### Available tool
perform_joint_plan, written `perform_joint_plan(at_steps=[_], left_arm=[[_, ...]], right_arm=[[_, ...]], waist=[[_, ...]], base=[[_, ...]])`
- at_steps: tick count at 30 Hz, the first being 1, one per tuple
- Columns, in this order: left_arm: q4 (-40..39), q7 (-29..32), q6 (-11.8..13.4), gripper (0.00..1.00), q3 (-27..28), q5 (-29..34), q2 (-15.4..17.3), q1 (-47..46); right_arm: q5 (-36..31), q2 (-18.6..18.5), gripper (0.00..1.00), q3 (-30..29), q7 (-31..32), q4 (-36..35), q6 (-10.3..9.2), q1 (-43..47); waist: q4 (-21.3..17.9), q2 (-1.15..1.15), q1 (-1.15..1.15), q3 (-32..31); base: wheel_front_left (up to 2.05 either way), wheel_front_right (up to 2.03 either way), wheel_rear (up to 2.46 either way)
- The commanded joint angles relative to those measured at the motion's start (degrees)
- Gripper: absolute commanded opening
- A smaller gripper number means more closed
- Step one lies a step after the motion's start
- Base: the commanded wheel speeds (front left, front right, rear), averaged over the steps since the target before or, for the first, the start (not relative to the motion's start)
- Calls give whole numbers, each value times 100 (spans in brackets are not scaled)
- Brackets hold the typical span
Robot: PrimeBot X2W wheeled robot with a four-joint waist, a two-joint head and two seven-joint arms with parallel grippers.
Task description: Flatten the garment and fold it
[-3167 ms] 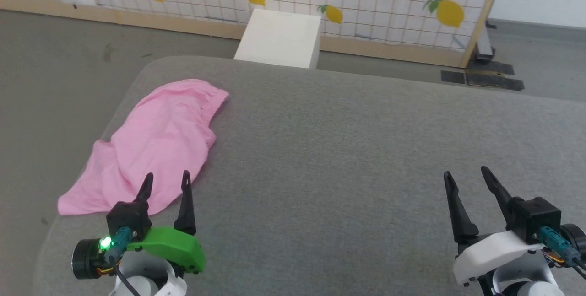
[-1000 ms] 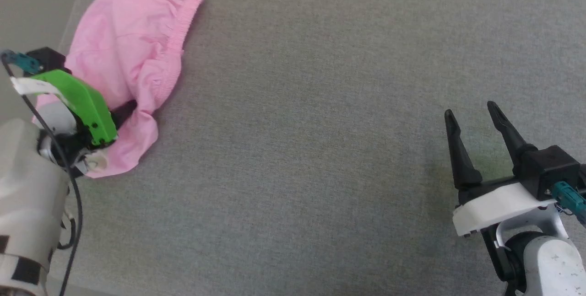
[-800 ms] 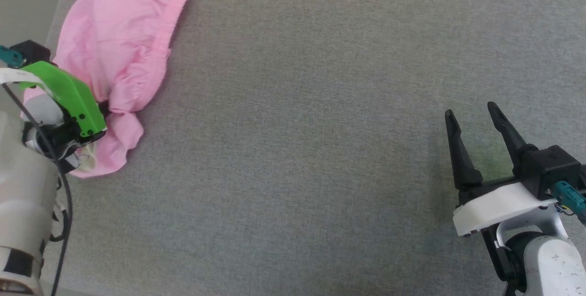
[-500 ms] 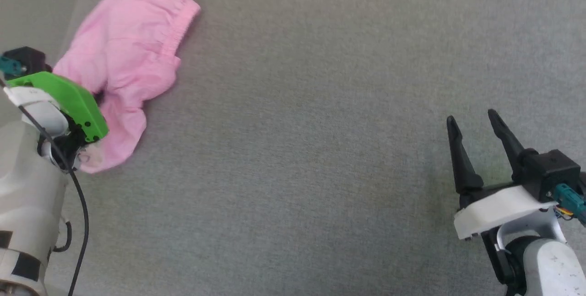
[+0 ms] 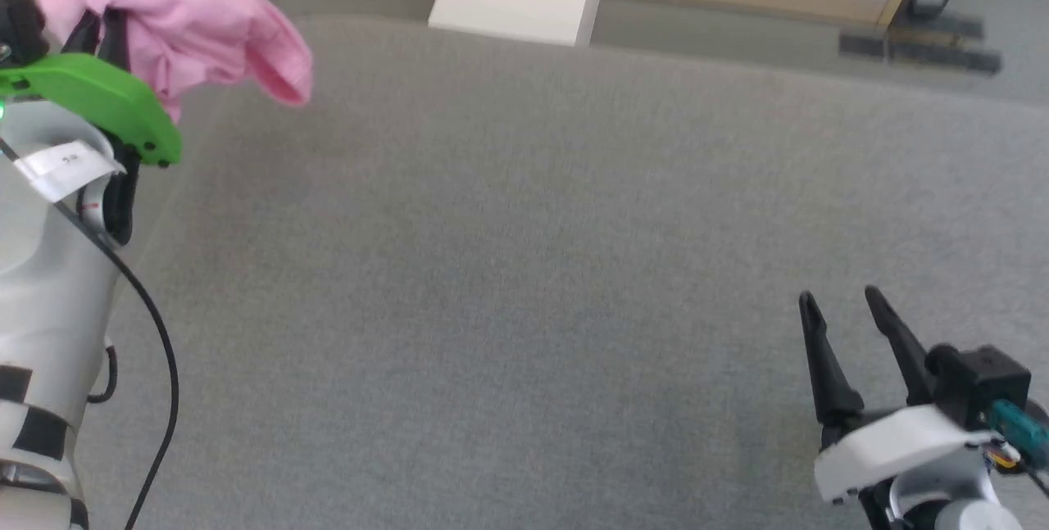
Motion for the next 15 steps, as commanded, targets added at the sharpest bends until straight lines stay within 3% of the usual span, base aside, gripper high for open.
perform_joint_plan(at_steps=[1, 9, 15], left_arm=[[-63, -64, -5, 0, -30, 31, -53, -102], [-593, -50, -77, 0, -349, 132, -501, 59], [-1118, -4, -81, 0, -634, 24, -1234, 517]], right_arm=[[61, 1, 100, -6, -58, 27, -9, 102], [199, 1, 100, -18, -142, 10, -9, 293], [244, 1, 100, -89, -183, 8, -9, 308]], waist=[[-139, 44, 0, -606], [-699, 44, 0, -937], [-1252, 44, 0, -889]], base=[[0, 0, 0], [0, 0, 0], [0, 0, 0]])
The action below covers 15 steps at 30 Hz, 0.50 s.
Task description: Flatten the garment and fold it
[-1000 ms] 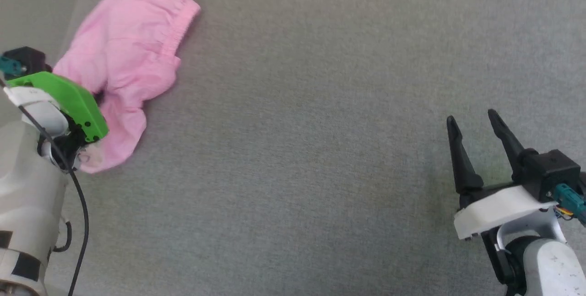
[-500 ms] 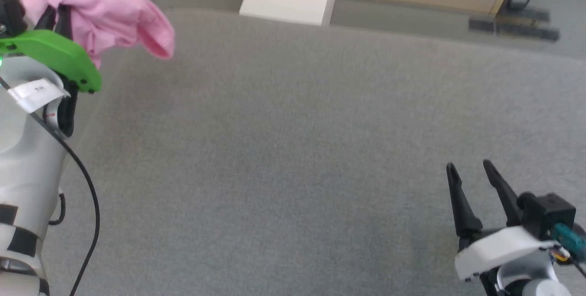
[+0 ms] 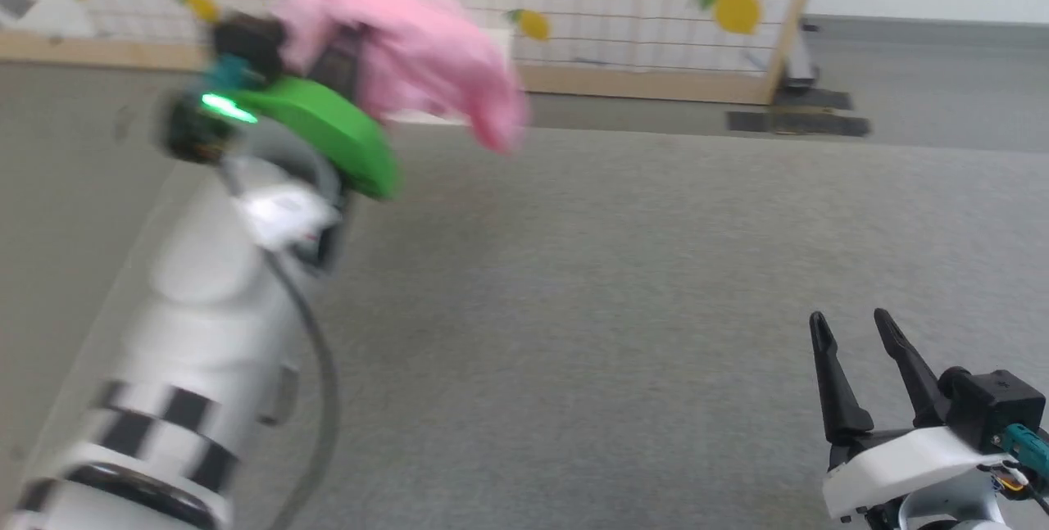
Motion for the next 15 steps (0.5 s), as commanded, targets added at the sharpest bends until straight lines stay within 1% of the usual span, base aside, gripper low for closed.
perform_joint_plan(at_steps=[1, 5, 7, 11, 15], left_arm=[[-140, 33, -27, 0, -115, -10, -209, 201], [-421, 255, -108, 0, -521, -66, -751, 663], [-516, 341, -127, 0, -713, -100, -909, 964], [-634, 488, -118, 0, -1094, -133, -1045, 1675], [-614, 633, -64, 0, -1373, -166, -1084, 2294]], right_arm=[[21, 1, 100, -26, -46, -16, -9, 39], [43, 1, 100, -164, -49, -54, -9, 104], [70, 1, 100, -217, -37, -63, -9, 142], [124, 1, 100, -231, -69, -71, -9, 136], [184, 1, 100, -186, -145, -25, -9, 51]], waist=[[-564, 44, 0, 7], [-773, 44, 0, 212], [-864, 44, 0, 333], [-984, 44, 0, 593], [-1006, 44, 0, 788]], base=[[0, 0, 0], [0, 0, 0], [0, 0, 0], [0, 0, 0], [0, 0, 0]])
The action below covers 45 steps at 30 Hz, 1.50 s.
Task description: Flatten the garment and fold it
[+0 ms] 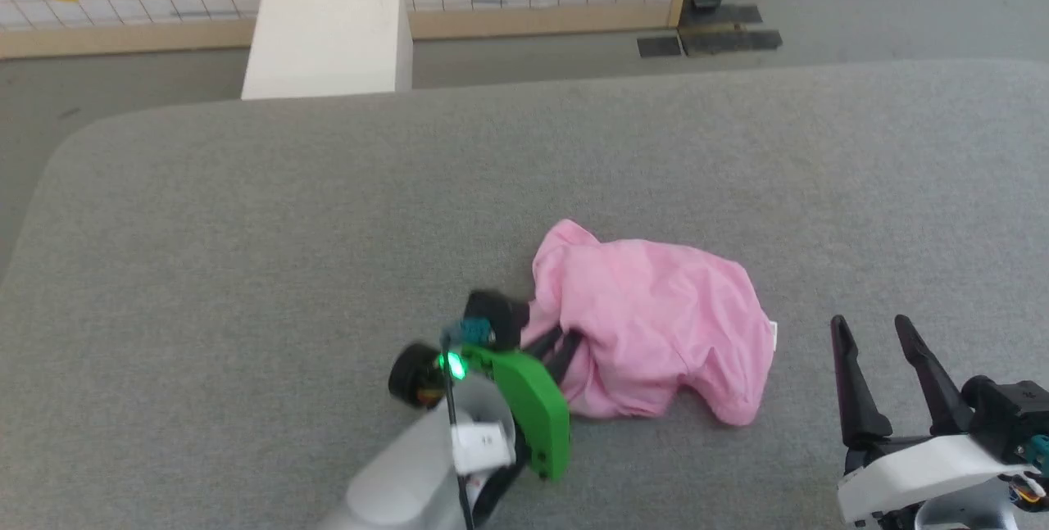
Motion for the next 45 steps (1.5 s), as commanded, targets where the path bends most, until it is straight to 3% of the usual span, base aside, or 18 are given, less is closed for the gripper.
perform_joint_plan(at_steps=[1, 2, 3, 4, 14, 21, 27, 35, 45], left_arm=[[-8, 11, 29, 0, -61, -19, 8, 142], [-10, 7, 45, 0, -117, 17, 10, 203], [-19, -5, 58, 40, -160, 47, 11, 249], [-52, -43, 70, 100, -198, 83, 17, 282], [-1213, -773, 425, 100, -26, 622, 317, 256], [-2390, -827, 956, 100, 947, 892, 721, 764], [-2921, -829, 1239, 100, 1982, 1091, 1039, 1516], [-3124, -829, 1093, 100, 2856, 1189, 1304, 2463], [-3198, -830, 825, 100, 3165, 1258, 1232, 2841]], right_arm=[[49, 3, 100, 28, -58, 27, -9, -78], [56, 3, 100, 36, -79, 48, -9, -100], [54, 3, 100, 50, -93, 66, -9, -121], [50, 3, 100, 68, -102, 88, -9, -149], [-59, 3, 100, 80, -122, 211, -9, -168], [-93, 3, 100, 61, -32, 142, -9, 25], [-135, 3, 100, 58, 58, 41, -9, 167], [-165, 3, 100, 86, 244, -90, -9, 409], [-158, 3, 100, -13, 930, 13, -9, 673]], waist=[[-110, 44, 0, 260], [-90, 44, 0, 275], [-71, 44, 0, 290], [-42, 44, 0, 308], [311, 44, 0, -81], [460, 44, 0, -433], [490, 44, 0, -611], [527, 44, 0, -778], [643, 44, 0, -781]], base=[[0, 0, 0], [0, 0, 0], [0, 0, 0], [0, 0, 0], [0, 0, 0], [0, 0, 0], [0, 0, 0], [0, 0, 0], [0, 0, 0]])
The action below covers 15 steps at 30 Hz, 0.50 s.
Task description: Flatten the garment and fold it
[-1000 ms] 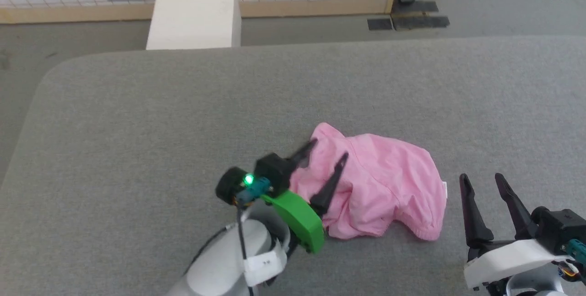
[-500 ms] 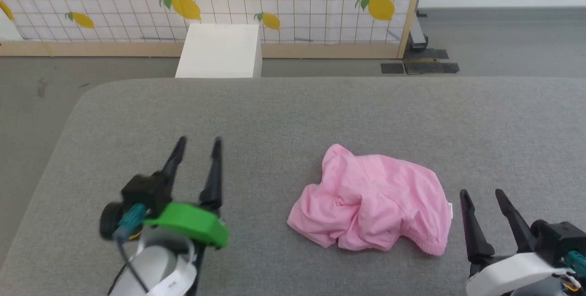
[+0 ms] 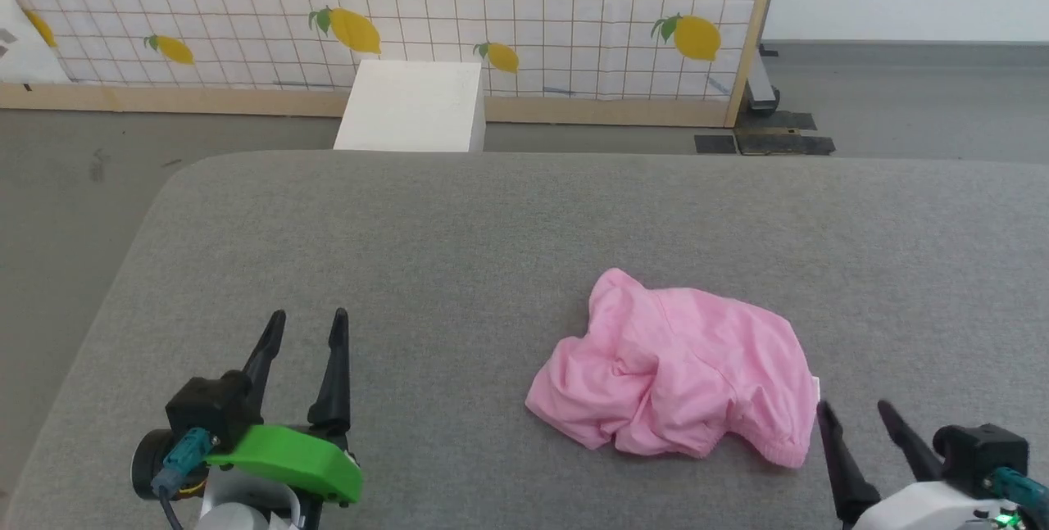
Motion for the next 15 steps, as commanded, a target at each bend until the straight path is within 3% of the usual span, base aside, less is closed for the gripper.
perform_joint_plan(at_steps=[1, 9, 15], left_arm=[[-12, -27, -42, 100, 24, 58, -30, 70], [69, -27, -115, 100, 2, 105, -168, -114], [95, -27, -189, 100, -13, 139, -318, -305]], right_arm=[[-11, 3, 100, -18, 188, 98, -9, 79], [-74, -56, 100, 190, 1470, 667, -9, -177], [112, -539, 100, 543, 1956, 1266, -9, -856]], waist=[[42, 44, 0, 14], [259, 44, 0, 202], [397, 44, 0, 512]], base=[[0, 0, 0], [0, 0, 0], [0, 0, 0]])
